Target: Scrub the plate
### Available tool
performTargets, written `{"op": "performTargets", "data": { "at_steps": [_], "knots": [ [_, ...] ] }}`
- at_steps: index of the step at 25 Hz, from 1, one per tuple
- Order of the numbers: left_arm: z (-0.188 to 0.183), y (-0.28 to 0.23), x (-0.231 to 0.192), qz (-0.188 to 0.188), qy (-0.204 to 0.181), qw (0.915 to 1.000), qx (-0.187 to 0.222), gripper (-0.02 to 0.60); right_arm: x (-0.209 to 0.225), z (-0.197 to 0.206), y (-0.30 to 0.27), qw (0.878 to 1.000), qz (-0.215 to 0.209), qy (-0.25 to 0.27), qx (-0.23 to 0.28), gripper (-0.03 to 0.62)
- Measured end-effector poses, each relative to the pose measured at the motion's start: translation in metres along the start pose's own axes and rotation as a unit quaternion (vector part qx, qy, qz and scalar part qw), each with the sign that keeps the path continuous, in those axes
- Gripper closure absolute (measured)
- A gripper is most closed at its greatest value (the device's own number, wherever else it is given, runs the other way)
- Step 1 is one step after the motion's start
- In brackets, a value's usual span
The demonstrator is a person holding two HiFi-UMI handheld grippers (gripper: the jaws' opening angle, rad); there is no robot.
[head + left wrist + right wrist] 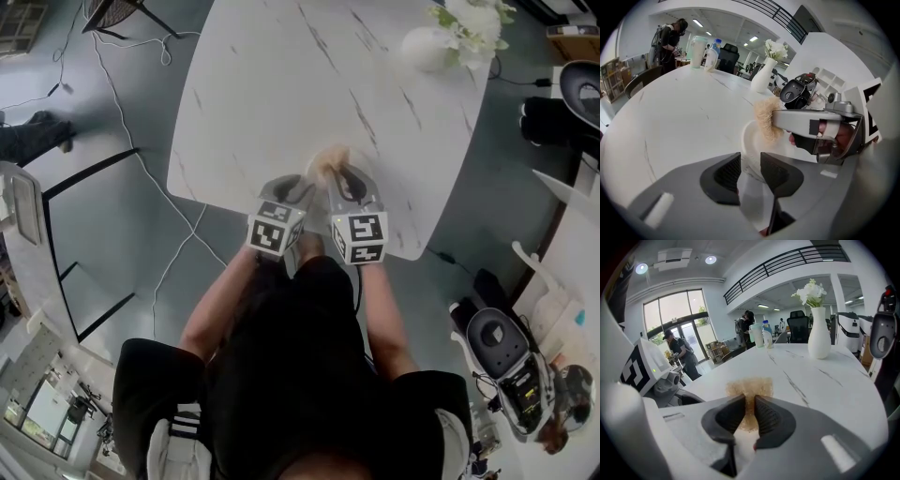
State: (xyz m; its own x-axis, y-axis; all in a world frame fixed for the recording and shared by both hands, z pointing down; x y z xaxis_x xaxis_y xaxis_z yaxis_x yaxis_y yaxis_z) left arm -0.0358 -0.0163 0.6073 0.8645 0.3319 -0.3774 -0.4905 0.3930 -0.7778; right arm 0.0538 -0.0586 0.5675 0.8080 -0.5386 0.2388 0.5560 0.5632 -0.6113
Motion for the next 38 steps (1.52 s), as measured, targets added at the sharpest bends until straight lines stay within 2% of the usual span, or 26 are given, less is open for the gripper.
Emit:
{"op": "performTargets", "data": {
  "at_steps": [2, 7, 18, 23, 38],
  "knots": [
    [0.003, -0.002, -0.003, -0.006, -0.001, 1.0000, -0.003, 0.489, -0.002, 0.002, -0.004, 1.000, -0.003, 0.004, -0.005, 0.533],
    [0.000, -0.003, -0.006, -0.017, 0.002, 0.9998, 0.011, 0.532, -0.005, 0.008, -0.010, 1.000, -0.009, 0.009, -0.012, 0.533],
    [-0.005, -0.006, -0.005, -0.057, -0.005, 0.9982, 0.020, 0.545, -0.003, 0.010, -0.002, 1.000, -0.013, 0.019, -0.010, 0.533],
    [-0.008, -0.005, -0.004, -0.065, 0.012, 0.9973, 0.032, 0.545, 0.007, 0.017, 0.014, 1.000, 0.002, 0.019, -0.012, 0.533],
    [-0.002, -0.003, 0.000, -0.091, 0.016, 0.9953, 0.030, 0.546, 0.036, 0.025, 0.049, 0.999, 0.047, 0.005, -0.002, 0.533]
  ]
}}
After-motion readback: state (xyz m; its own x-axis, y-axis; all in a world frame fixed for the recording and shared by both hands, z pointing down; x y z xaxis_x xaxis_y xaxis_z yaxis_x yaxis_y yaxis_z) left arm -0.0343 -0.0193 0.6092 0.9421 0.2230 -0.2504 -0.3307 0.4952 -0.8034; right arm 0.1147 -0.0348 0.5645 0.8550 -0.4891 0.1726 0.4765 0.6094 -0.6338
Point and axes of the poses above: the fingertips, and each gripper's own axes: y backward along the fingers, x to its right, z out of its underside, the point moved 4 cm from there along y, backward along the fingers, and after that the axes turned 1 degree about -z, right-handed, at the moved point
